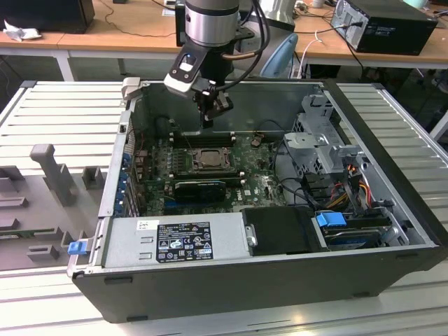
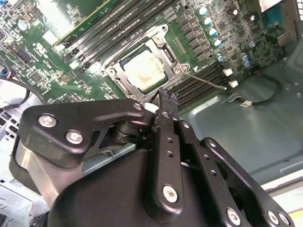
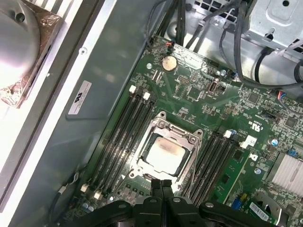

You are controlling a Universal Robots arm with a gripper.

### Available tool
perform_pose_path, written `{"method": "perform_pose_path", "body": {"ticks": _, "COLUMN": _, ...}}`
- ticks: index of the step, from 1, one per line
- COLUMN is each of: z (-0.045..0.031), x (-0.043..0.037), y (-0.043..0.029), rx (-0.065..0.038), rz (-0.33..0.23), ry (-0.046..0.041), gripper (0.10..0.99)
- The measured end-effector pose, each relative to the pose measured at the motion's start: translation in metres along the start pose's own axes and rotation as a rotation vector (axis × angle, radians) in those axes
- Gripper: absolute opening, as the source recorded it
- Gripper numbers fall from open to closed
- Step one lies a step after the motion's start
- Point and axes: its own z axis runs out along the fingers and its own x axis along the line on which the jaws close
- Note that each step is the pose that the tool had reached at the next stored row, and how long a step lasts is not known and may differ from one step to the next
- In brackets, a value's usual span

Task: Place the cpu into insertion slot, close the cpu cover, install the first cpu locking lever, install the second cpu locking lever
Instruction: 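Install the first cpu locking lever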

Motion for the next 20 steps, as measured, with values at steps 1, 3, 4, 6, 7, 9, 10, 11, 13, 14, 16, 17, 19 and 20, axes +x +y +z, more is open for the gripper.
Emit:
{"method": "perform_pose_path", "body": {"ticks": 1, "z": 0.0000, "x": 0.0000, "y": 0.0000, "rx": 0.000, "rz": -0.003, "ry": 0.0001, "gripper": 0.106}}
{"method": "perform_pose_path", "body": {"ticks": 3, "z": 0.0000, "x": 0.0000, "y": 0.0000, "rx": 0.001, "rz": -0.013, "ry": 0.0003, "gripper": 0.106}}
{"method": "perform_pose_path", "body": {"ticks": 4, "z": 0.0000, "x": 0.0000, "y": 0.0000, "rx": 0.001, "rz": -0.016, "ry": 0.0003, "gripper": 0.106}}
{"method": "perform_pose_path", "body": {"ticks": 6, "z": 0.0000, "x": 0.0000, "y": 0.0000, "rx": 0.001, "rz": -0.025, "ry": 0.0005, "gripper": 0.106}}
{"method": "perform_pose_path", "body": {"ticks": 7, "z": 0.0000, "x": 0.0000, "y": 0.0000, "rx": 0.002, "rz": -0.028, "ry": 0.0006, "gripper": 0.106}}
{"method": "perform_pose_path", "body": {"ticks": 9, "z": 0.0000, "x": 0.0000, "y": 0.0000, "rx": 0.002, "rz": -0.035, "ry": 0.0008, "gripper": 0.106}}
{"method": "perform_pose_path", "body": {"ticks": 10, "z": 0.0000, "x": 0.0000, "y": 0.0000, "rx": 0.002, "rz": -0.038, "ry": 0.0008, "gripper": 0.106}}
{"method": "perform_pose_path", "body": {"ticks": 11, "z": 0.0000, "x": 0.0000, "y": 0.0000, "rx": 0.003, "rz": -0.042, "ry": 0.0009, "gripper": 0.106}}
{"method": "perform_pose_path", "body": {"ticks": 13, "z": 0.0000, "x": 0.0000, "y": 0.0000, "rx": 0.003, "rz": -0.048, "ry": 0.0010, "gripper": 0.106}}
{"method": "perform_pose_path", "body": {"ticks": 14, "z": 0.0000, "x": 0.0000, "y": 0.0000, "rx": 0.003, "rz": -0.054, "ry": 0.0012, "gripper": 0.106}}
{"method": "perform_pose_path", "body": {"ticks": 16, "z": 0.0000, "x": 0.0000, "y": 0.0000, "rx": 0.004, "rz": -0.062, "ry": 0.0013, "gripper": 0.106}}
{"method": "perform_pose_path", "body": {"ticks": 17, "z": 0.0000, "x": 0.0000, "y": 0.0000, "rx": 0.004, "rz": -0.068, "ry": 0.0015, "gripper": 0.106}}
{"method": "perform_pose_path", "body": {"ticks": 19, "z": 0.0000, "x": 0.0000, "y": 0.0000, "rx": 0.005, "rz": -0.082, "ry": 0.0017, "gripper": 0.106}}
{"method": "perform_pose_path", "body": {"ticks": 20, "z": 0.0000, "x": 0.0000, "y": 0.0000, "rx": 0.006, "rz": -0.094, "ry": 0.0020, "gripper": 0.106}}
